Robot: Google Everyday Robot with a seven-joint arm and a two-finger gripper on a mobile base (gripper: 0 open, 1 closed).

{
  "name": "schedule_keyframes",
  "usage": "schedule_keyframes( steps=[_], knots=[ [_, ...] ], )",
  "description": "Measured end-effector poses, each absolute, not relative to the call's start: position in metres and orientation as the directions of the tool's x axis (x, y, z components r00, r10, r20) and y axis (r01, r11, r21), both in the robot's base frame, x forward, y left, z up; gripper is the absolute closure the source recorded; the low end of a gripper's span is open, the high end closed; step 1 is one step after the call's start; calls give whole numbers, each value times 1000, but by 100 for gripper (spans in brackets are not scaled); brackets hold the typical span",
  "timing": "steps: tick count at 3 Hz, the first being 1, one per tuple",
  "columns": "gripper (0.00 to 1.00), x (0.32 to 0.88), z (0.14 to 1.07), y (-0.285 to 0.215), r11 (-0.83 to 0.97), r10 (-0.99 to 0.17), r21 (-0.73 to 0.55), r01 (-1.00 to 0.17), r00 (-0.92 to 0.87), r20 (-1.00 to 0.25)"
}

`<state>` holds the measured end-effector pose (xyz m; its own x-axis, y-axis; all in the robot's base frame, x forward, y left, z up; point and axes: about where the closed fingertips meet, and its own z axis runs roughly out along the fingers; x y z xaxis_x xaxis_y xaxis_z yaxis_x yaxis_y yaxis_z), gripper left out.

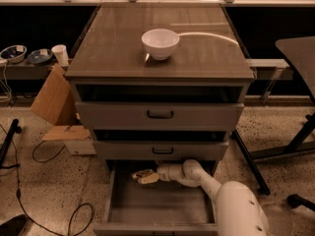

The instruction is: Pick orange can from bottom drawer and place on counter

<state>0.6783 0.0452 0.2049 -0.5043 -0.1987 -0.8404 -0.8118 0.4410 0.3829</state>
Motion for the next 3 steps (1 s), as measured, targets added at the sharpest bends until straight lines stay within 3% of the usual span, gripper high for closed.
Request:
schedule_keyframes(
  steps=[3],
  knots=[
    [0,678,170,47,463,-138,443,-768,-556,-820]
  ],
)
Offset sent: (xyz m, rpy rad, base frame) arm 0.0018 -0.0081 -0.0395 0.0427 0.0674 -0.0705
